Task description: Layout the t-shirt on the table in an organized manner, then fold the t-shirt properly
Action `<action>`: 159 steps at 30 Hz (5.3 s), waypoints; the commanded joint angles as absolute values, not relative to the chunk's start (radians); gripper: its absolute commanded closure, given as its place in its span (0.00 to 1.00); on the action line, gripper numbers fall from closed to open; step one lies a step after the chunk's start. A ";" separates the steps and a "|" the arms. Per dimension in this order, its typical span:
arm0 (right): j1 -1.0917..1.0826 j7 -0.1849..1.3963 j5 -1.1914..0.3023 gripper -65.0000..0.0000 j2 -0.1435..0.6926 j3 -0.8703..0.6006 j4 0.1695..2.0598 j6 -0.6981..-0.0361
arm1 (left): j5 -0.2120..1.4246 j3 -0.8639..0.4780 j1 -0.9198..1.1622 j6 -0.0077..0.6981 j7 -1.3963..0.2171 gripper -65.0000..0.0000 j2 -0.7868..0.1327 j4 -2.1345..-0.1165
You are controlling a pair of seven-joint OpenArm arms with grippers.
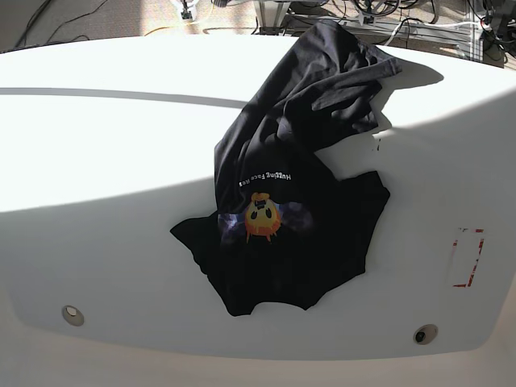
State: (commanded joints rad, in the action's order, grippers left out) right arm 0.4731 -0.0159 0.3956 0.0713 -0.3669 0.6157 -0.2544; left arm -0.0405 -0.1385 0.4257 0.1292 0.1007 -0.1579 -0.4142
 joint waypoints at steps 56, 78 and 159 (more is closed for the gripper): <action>0.785 -0.140 0.245 1.00 0.079 -0.361 0.914 -0.252 | 0.059 -0.194 0.691 0.116 0.127 0.65 -0.216 -0.714; 1.061 -0.139 0.225 1.00 0.041 -0.364 1.343 -0.252 | 0.059 -0.357 0.937 0.185 0.127 0.65 -0.185 -1.179; 0.762 -0.035 -0.024 0.37 0.007 0.010 2.020 -0.377 | 0.170 -0.570 0.677 0.588 0.047 0.40 0.050 -1.942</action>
